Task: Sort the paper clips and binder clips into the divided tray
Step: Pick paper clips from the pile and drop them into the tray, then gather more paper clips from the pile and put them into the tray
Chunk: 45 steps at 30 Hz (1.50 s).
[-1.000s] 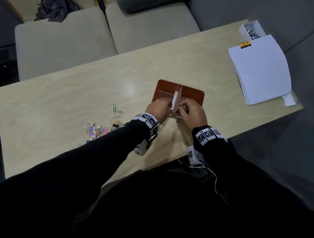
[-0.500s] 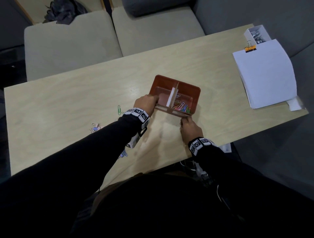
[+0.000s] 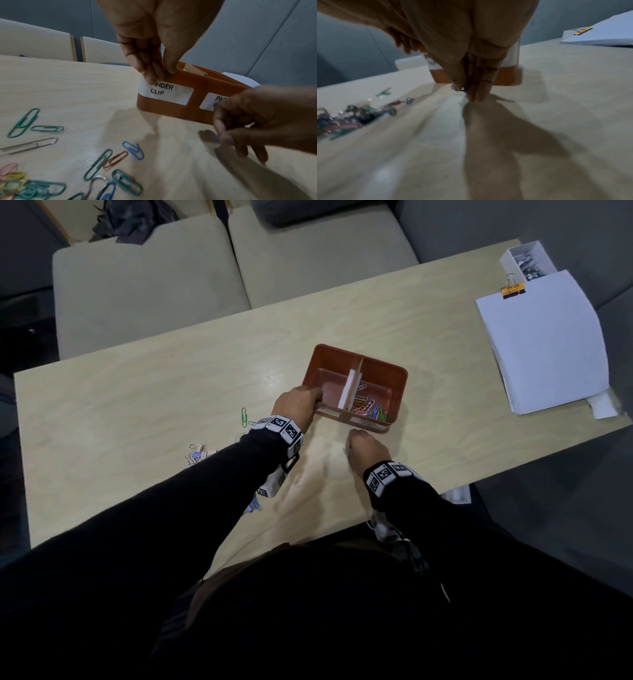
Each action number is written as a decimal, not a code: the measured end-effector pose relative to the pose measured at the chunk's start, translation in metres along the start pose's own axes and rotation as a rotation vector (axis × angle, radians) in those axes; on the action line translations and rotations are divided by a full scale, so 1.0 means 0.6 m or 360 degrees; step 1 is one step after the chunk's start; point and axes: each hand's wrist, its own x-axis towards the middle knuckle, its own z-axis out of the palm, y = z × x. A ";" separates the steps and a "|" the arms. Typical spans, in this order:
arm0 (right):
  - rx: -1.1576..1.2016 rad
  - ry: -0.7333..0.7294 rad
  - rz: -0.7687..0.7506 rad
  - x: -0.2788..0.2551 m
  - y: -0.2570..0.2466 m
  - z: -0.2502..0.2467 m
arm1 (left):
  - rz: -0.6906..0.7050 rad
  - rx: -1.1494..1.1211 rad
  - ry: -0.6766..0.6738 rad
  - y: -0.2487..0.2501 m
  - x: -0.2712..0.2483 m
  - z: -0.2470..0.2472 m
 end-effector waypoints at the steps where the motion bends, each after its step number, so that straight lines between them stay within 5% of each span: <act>1: 0.0043 0.0028 -0.0054 0.000 -0.007 -0.008 | -0.0003 -0.0004 0.0006 0.000 0.002 0.000; 6: 0.0394 0.0359 -0.0209 -0.004 -0.031 -0.070 | 0.0003 0.0015 0.0011 0.000 0.011 -0.002; 10: 0.0452 0.0691 -0.0003 0.005 -0.014 -0.109 | 0.0009 0.0039 0.0008 -0.001 0.010 -0.002; 19: 0.0427 0.0544 0.0310 0.044 0.008 -0.110 | -0.0024 0.0030 -0.0025 0.003 0.007 -0.004; 26: 0.0257 0.0727 0.0127 0.031 -0.013 -0.119 | -0.0107 -0.0197 -0.0023 -0.014 -0.017 -0.006; 30: 0.0307 0.0838 -0.0187 0.023 -0.057 -0.114 | -0.0286 -0.0317 0.0041 -0.069 -0.050 0.000; 35: 0.0331 0.0550 -0.0508 0.036 -0.115 -0.076 | -0.0510 -0.0122 -0.0153 -0.160 -0.092 0.019; 42: 0.0027 -0.0195 -0.0442 0.074 -0.146 -0.005 | -0.0751 -0.0039 -0.0291 -0.207 -0.133 0.034; 45: -0.0122 -0.0331 -0.0533 0.081 -0.157 0.020 | -0.0810 -0.0116 -0.0325 -0.208 -0.137 0.044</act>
